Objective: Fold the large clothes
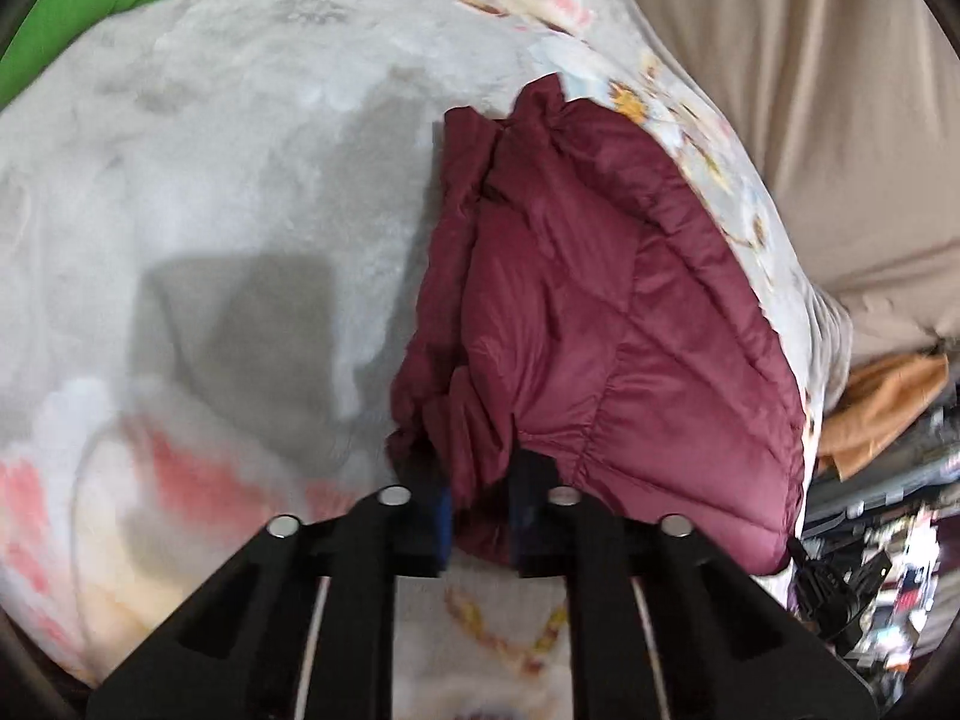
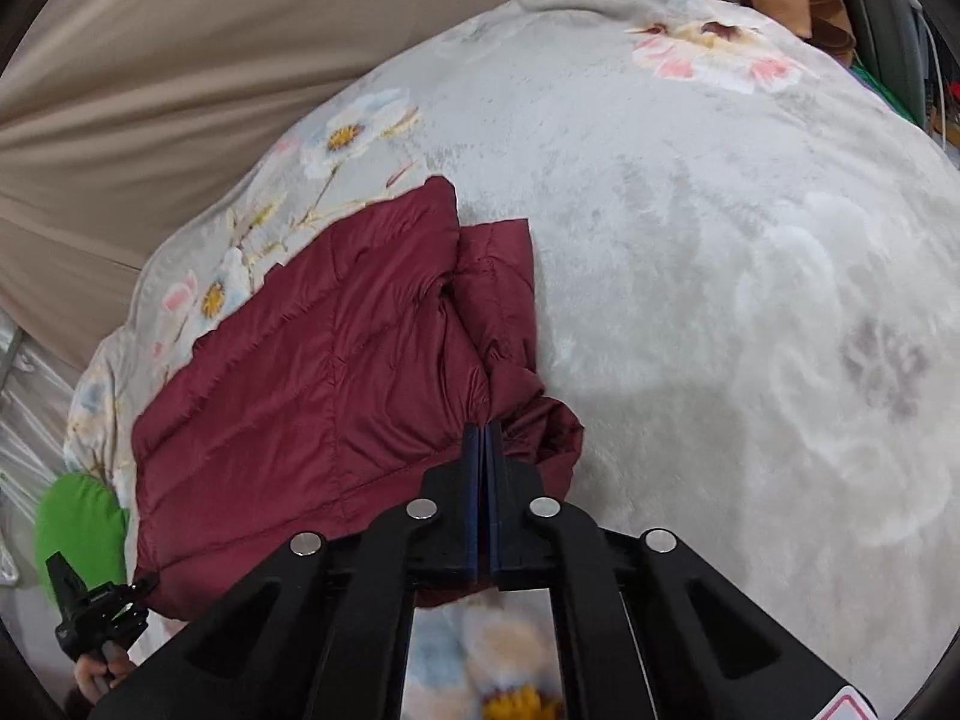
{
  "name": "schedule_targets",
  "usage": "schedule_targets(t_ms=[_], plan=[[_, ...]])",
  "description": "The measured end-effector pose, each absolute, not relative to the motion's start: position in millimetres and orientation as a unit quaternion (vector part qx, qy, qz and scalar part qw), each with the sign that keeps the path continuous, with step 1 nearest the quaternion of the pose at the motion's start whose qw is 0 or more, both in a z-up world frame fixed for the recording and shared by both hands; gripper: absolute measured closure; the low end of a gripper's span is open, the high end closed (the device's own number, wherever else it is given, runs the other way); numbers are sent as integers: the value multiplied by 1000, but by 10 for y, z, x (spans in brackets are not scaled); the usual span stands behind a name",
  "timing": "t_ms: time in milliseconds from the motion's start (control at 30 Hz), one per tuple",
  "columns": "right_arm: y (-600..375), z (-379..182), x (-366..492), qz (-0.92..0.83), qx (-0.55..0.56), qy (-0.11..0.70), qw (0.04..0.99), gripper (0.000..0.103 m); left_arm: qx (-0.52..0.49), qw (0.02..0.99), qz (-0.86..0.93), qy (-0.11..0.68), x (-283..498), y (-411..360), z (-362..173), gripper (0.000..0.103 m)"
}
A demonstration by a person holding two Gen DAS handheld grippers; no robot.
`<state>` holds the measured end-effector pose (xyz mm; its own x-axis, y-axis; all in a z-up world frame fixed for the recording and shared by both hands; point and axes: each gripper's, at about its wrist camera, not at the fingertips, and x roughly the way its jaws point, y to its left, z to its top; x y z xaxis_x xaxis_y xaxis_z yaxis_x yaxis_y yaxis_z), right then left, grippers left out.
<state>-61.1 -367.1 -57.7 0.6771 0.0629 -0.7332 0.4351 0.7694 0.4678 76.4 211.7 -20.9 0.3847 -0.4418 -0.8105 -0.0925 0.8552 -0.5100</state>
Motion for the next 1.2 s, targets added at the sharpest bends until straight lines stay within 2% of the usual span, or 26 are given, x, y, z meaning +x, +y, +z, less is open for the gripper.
schedule_targets(t_ms=[200,300,367,400,433,467,500,533,600,700,767,800,833,867,900,1067,1133,1200], plan=[[-3633,-805,-1387,-113,307,455,828,103,-178,774,-127,594,132,2107,-145,93],[-3592,-1019,-1563,-119,289,497,809,103,-159,778,-111,597,-93,2100,-223,84],[-3640,-900,-1566,-124,299,478,816,96,-187,797,-93,566,-127,2173,-54,82],[-3677,-781,-1547,-128,302,456,828,92,-200,810,-91,543,-119,2200,80,75],[-3727,-638,-1493,-127,302,433,840,90,-206,820,-91,526,-105,2221,180,59],[-3778,-495,-1410,-123,302,412,851,81,-211,836,-92,498,-42,2224,353,49],[-3830,-378,-1320,-120,302,393,860,63,-211,849,-95,475,47,2203,492,38],[-3879,-298,-1226,-116,303,377,868,50,-212,856,-106,460,189,2154,593,34],[-4000,-257,-927,-97,312,369,870,47,-216,853,-127,458,461,2025,626,26],[-4120,-416,-489,-89,328,393,854,46,-206,848,-115,475,862,1873,414,25],[-4092,-541,-244,-90,329,414,844,47,-209,837,-109,494,1076,1778,254,27],[-4070,-572,-178,-78,329,418,843,61,-215,832,-112,499,1157,1731,168,42],[-3995,-580,-125,-69,317,422,847,81,-213,829,-118,504,1179,1713,120,74],[-3913,-524,-89,-68,298,418,855,89,-212,823,-133,510,1204,1681,62,92],[-3817,-440,-54,-63,281,409,866,94,-215,818,-139,516,1216,1663,36,103],[-3417,217,206,-26,207,334,919,97,-228,860,-115,441,1100,1905,438,103],[-3375,219,423,-35,190,338,921,96,-226,860,-86,450,1190,1992,406,103],[-3351,-44,722,-56,164,385,907,94,-192,849,-62,489,1321,1928,160,103]])
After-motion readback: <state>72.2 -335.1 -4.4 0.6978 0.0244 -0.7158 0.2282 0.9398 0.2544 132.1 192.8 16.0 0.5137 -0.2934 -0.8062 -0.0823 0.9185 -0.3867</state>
